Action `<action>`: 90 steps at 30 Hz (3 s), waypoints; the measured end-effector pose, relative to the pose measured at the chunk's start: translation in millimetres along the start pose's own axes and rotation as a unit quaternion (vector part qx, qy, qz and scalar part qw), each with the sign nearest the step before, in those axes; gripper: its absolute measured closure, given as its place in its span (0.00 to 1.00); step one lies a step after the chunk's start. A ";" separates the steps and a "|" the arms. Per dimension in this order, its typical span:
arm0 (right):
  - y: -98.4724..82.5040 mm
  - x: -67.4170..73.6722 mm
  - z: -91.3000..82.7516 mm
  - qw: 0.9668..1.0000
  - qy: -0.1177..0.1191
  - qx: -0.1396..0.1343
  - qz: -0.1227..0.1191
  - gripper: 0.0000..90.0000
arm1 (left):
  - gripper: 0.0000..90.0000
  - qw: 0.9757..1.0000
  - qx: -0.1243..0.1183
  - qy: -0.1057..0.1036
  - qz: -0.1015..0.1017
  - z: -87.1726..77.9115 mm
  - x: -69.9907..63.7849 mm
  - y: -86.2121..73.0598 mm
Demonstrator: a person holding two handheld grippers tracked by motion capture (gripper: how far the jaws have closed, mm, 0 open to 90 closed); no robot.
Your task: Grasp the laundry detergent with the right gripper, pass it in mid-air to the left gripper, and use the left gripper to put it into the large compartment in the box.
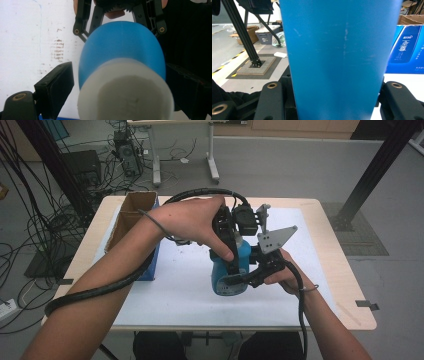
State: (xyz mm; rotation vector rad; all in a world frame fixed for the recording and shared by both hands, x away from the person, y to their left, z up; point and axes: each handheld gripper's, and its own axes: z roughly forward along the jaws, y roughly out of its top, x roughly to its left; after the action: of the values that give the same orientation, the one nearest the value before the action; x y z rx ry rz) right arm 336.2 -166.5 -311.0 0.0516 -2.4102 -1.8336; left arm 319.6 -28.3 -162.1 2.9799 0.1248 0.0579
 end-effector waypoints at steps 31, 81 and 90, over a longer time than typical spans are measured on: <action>2.0 0.4 -0.2 1.000 0.002 0.001 -0.003 0.49 | 0.29 1.000 -0.008 -0.003 -0.006 -4.9 2.2 1.4; 3.2 0.9 -5.5 1.000 -0.004 -0.002 -0.013 0.49 | 0.42 1.000 -0.029 -0.002 -0.006 -8.5 -0.5 4.1; 3.0 0.9 -5.0 1.000 -0.005 -0.002 -0.013 0.49 | 0.42 1.000 -0.029 -0.001 -0.005 -8.3 -0.3 3.5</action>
State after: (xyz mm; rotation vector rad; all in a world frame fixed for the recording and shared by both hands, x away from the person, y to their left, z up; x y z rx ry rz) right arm 336.0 -170.6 -306.7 0.0735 -2.4234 -1.8530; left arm 319.1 -30.5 -153.4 2.9207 0.1348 0.0562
